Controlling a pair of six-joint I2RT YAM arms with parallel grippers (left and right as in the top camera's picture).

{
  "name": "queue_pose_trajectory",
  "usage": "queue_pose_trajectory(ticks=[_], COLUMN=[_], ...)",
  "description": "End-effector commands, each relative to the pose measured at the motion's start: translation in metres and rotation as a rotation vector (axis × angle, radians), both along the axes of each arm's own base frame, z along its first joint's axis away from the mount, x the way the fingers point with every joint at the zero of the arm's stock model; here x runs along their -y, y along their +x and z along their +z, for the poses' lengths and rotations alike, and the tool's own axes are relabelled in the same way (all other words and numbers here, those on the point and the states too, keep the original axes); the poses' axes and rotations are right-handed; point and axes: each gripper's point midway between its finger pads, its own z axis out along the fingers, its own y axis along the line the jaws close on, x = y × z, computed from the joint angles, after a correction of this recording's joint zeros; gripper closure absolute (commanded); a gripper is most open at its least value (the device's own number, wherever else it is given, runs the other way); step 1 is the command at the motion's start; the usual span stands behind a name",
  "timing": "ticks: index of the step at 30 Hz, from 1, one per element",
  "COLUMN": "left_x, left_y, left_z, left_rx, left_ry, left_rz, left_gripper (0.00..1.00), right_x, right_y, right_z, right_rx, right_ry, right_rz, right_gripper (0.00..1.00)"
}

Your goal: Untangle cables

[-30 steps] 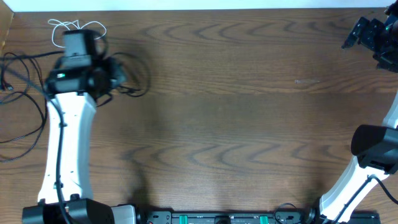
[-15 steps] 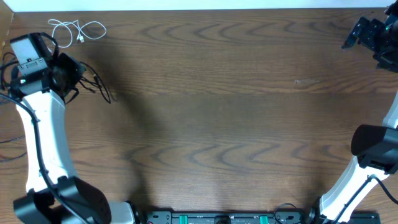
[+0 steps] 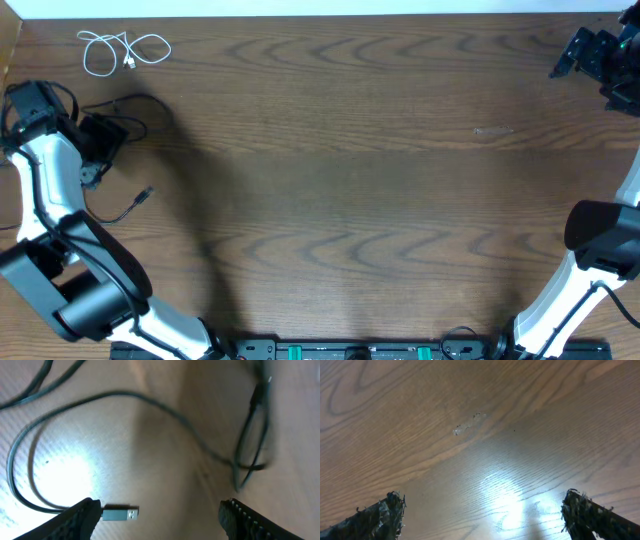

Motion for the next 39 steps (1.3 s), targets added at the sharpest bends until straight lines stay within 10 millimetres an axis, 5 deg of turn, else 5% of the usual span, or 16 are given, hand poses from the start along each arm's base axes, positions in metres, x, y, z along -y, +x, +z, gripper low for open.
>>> queue_pose_trajectory(ticks=[1,9,14,22,27,31,39], left_x=[-0.001,-0.004,-0.005,0.03,0.014,-0.006,-0.034], left_y=[-0.003,-0.004,0.004,0.039,0.032,0.026,0.04], left_z=[-0.01,-0.008,0.012,0.119,0.155,0.14,0.064], left_rx=[-0.029,-0.019,0.043,0.443,0.503,0.429,0.285], left_ry=[-0.017,-0.016,0.007,-0.039,0.085,0.16,0.163], left_rz=[0.002,0.008,0.001,-0.153,-0.081,-0.008,0.049], left_gripper=[0.2,0.2,0.25,0.26,0.27,0.26,0.26], right_x=[-0.002,-0.002,-0.002,-0.003,-0.002,-0.002,-0.002], right_y=[-0.004,-0.004,-0.004,-0.004,-0.004,-0.004,-0.004], right_z=[0.016,0.016,0.016,0.016,0.016,0.016,0.016], right_rx=[0.042,0.042,0.042,0.042,0.042,0.042,0.042], right_ry=[-0.009,-0.009,-0.009,-0.009,-0.009,-0.009,-0.009], right_rz=[0.0,0.0,0.0,0.0,0.0,0.0,0.0], right_gripper=[0.01,0.01,0.01,0.01,0.01,0.01,0.01])
